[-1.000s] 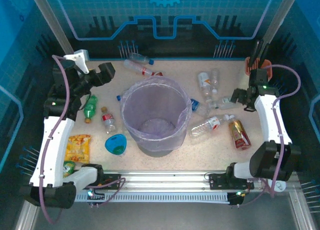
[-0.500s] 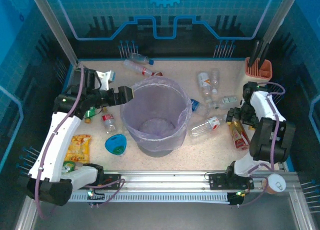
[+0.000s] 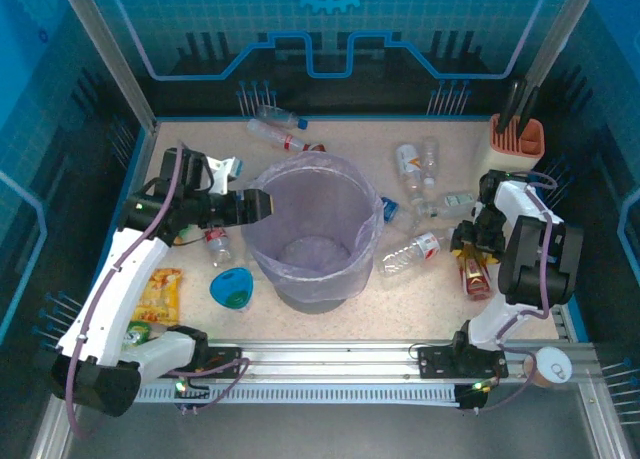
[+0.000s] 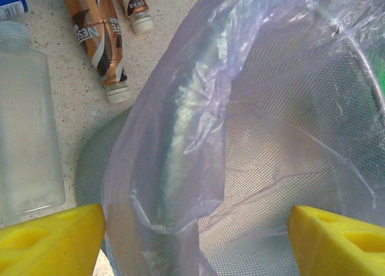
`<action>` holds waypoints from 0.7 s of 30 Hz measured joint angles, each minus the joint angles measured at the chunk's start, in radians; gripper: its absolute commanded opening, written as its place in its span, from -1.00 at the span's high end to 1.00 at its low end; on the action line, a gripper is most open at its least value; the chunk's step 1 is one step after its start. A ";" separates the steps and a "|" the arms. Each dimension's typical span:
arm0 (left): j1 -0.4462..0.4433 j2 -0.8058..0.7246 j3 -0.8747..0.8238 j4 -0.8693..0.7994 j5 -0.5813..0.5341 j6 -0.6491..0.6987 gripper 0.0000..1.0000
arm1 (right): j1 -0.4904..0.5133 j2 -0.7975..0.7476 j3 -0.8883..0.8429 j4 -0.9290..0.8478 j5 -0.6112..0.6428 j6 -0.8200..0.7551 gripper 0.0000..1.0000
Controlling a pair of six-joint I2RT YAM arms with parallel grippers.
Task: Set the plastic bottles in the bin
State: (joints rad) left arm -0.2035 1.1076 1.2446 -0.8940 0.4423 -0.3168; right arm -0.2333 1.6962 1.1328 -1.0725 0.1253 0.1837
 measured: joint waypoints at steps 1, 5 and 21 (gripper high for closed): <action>-0.002 0.000 -0.003 0.001 0.000 0.000 -0.60 | 0.000 -0.003 0.000 0.000 0.000 0.000 -0.24; -0.004 0.000 -0.006 0.001 -0.003 0.000 -0.61 | -0.002 -0.032 0.004 -0.002 -0.002 0.001 -0.03; -0.042 0.000 -0.046 0.014 -0.018 -0.037 -0.36 | 0.196 -0.298 0.504 -0.202 -0.179 0.054 0.06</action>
State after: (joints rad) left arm -0.2451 1.1076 1.1984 -0.8803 0.4240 -0.3538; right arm -0.0376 1.3987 1.6367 -1.2747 -0.0536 0.2375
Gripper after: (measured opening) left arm 0.718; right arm 0.531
